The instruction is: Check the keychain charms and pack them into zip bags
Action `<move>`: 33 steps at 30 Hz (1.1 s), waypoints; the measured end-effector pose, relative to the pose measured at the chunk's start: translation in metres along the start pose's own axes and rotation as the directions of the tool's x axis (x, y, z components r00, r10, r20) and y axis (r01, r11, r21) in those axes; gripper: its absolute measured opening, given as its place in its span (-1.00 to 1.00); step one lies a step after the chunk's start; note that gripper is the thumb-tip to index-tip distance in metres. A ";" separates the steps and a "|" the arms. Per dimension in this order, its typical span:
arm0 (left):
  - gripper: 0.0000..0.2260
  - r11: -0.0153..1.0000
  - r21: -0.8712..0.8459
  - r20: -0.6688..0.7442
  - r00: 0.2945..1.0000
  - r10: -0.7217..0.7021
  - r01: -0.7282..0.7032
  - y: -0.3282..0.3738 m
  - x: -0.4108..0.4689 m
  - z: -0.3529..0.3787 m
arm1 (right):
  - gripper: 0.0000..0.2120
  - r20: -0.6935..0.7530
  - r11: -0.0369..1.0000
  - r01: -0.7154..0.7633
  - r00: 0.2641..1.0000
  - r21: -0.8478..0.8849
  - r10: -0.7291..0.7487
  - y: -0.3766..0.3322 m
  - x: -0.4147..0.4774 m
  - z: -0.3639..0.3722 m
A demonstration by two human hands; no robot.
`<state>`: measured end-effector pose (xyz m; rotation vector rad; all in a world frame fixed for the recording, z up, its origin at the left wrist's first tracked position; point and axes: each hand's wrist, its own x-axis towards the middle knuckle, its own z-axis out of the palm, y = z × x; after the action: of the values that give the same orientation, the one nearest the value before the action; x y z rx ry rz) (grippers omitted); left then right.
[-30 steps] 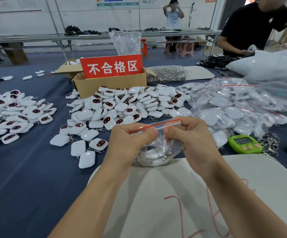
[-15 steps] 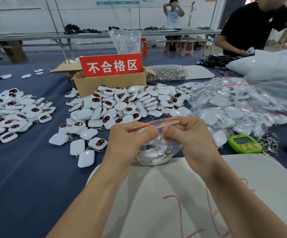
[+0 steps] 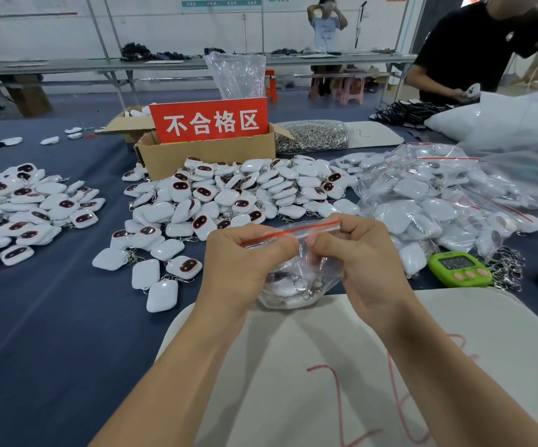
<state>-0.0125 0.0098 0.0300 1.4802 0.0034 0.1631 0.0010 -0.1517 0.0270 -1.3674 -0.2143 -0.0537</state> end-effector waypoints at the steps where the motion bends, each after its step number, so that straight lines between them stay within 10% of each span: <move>1: -0.88 1.000 0.000 0.009 1.000 0.003 -0.003 0.000 0.000 -0.001 | -0.95 -0.002 1.000 0.001 1.000 0.006 -0.001 0.000 0.000 0.000; 33: -0.89 0.999 0.019 0.022 0.999 -0.041 0.040 0.001 0.001 -0.002 | -0.91 0.015 1.000 0.003 1.000 0.008 -0.003 0.000 0.000 0.000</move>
<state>-0.0115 0.0119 0.0306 1.4992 0.0168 0.1138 0.0007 -0.1520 0.0267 -1.3600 -0.2293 -0.0453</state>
